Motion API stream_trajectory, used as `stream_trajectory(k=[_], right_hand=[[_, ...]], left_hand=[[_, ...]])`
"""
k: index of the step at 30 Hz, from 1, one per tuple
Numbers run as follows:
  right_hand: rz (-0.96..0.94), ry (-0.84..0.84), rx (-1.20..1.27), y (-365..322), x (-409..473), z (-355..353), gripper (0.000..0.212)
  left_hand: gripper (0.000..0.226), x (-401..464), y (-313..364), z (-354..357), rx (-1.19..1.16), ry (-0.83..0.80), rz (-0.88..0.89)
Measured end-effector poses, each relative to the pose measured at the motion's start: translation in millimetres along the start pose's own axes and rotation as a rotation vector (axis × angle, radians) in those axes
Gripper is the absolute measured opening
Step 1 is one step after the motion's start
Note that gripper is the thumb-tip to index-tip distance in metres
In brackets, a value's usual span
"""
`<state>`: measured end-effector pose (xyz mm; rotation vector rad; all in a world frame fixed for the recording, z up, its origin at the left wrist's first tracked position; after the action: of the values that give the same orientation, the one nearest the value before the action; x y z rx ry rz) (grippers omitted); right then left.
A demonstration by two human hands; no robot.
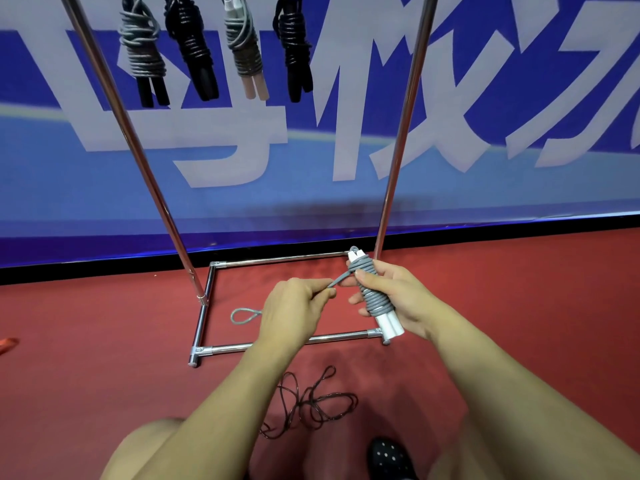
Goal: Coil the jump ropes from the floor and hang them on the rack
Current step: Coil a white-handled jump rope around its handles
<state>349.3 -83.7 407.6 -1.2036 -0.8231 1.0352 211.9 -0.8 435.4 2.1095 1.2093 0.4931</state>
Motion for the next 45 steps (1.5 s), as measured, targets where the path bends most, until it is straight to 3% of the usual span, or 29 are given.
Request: stream_trajectory(k=[5, 10, 13, 17, 20, 25, 29, 33, 36, 40, 45], right_hand=[[0.052, 0.056, -0.037, 8, -1, -4, 0.016], [0.044, 0.029, -0.151, 14, -3, -5, 0.016], [0.064, 0.016, -0.121, 16, -3, -2, 0.015], [0.173, 0.047, 0.139, 22, -5, 5, 0.026], [0.143, 0.005, 0.159, 23, -4, 7, 0.024], [-0.012, -0.039, -0.121, 16, 0, 7, 0.023], [-0.150, -0.021, -0.429, 5, 5, 4, 0.026], [-0.134, -0.036, -0.470, 9, 8, 13, 0.027], [-0.068, -0.048, -0.426, 19, 11, 14, 0.038], [-0.086, -0.142, -0.553, 16, 6, 22, 0.046], [-0.148, -0.068, -0.456, 9, 6, 19, 0.048]], left_hand=[[0.009, -22, 47, 2, 0.466, 0.235, 0.470], [0.025, -25, 50, 17, 0.577, 0.201, 0.570], [0.027, -20, 43, 12, 0.505, 0.193, 0.480], [0.030, -12, 30, 5, 0.442, 0.092, 0.287], [0.032, -10, 22, 4, 0.405, 0.054, 0.218], [0.040, -8, 12, 9, 0.341, -0.013, 0.132], [0.043, -9, 0, 16, -0.013, -0.204, -0.098], [0.061, -8, -12, 22, -0.373, -0.314, -0.321], [0.069, -7, -14, 21, -0.420, -0.335, -0.343], [0.072, -12, -17, 20, -0.389, -0.348, -0.368], [0.064, -14, -18, 26, -0.465, -0.378, -0.405]])
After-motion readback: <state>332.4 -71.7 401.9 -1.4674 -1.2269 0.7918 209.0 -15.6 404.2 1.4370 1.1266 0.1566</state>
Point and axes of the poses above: each hand's wrist, its own x-axis towards the middle knuckle, its own z-axis out of the palm, y = z × x, the point moved 10 cm from there along x, towards the middle knuckle, and after that the axes turned 14 degrees about -z, right-handed, at the moved point
